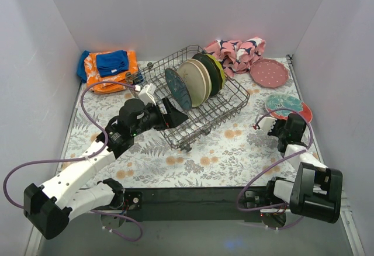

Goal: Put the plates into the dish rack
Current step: Grab a plate with the right arm

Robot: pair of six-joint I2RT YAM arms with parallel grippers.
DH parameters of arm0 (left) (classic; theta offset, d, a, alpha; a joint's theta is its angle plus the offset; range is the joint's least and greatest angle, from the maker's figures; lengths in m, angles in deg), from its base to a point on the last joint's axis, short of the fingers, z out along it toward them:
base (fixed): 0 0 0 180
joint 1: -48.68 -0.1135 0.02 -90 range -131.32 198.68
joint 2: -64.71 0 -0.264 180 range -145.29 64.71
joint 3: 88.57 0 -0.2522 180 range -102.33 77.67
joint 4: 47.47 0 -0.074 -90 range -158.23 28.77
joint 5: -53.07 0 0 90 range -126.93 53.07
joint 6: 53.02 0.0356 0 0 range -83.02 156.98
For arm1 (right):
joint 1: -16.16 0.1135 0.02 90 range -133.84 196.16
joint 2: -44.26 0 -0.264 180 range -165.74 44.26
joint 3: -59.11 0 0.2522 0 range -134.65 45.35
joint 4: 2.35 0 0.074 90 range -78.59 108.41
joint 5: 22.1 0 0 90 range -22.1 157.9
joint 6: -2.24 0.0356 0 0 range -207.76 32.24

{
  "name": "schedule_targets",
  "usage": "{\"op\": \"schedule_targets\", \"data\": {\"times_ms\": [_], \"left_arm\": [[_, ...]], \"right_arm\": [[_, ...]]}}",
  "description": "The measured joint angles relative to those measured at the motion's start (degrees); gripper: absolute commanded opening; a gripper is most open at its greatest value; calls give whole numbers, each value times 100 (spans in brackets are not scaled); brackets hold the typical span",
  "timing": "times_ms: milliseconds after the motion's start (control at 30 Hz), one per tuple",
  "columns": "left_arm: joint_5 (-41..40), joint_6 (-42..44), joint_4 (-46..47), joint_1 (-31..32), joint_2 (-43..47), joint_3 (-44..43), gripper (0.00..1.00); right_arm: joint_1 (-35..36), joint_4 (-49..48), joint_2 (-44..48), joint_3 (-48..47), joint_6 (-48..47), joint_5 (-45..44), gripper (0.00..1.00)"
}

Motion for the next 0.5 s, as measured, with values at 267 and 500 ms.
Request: {"op": "schedule_targets", "data": {"times_ms": [267,500], "left_arm": [[402,-219,345,0,-382,0,86],[732,-496,568,0,-835,-114,86]], "right_arm": [[66,920,968,39,61,262,1],[254,1773,1711,37,188,474,1]]}}
